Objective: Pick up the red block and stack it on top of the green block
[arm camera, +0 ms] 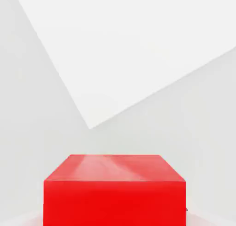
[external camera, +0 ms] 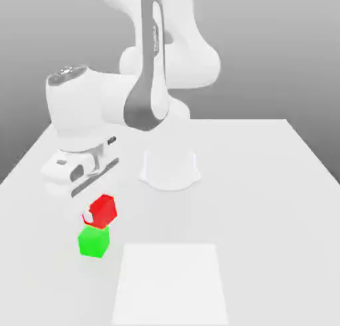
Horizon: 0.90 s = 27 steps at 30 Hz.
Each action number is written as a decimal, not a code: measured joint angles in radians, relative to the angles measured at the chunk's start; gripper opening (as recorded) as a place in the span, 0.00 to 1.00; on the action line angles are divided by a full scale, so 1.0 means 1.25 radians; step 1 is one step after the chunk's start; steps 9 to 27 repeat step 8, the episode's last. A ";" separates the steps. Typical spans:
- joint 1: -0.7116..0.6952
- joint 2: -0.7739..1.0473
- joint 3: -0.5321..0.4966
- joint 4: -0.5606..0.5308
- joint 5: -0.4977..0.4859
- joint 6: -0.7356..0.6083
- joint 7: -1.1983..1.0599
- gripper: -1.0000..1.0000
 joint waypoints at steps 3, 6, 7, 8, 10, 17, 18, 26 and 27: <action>0.007 0.033 0.003 0.000 0.042 0.034 -0.030 0.00; 0.012 0.063 0.004 -0.003 0.061 0.072 -0.043 0.00; 0.011 0.072 0.002 -0.004 0.060 0.086 -0.042 0.00; 0.010 0.081 -0.001 -0.006 0.055 0.101 -0.038 0.00; 0.010 0.081 -0.001 -0.006 0.055 0.101 -0.038 0.00; 0.010 0.081 -0.001 -0.006 0.055 0.101 -0.038 0.00; 0.010 0.081 -0.001 -0.006 0.055 0.101 -0.038 0.00; 0.010 0.081 -0.001 -0.006 0.055 0.101 -0.038 0.00; 0.010 0.081 -0.001 -0.006 0.055 0.101 -0.038 0.00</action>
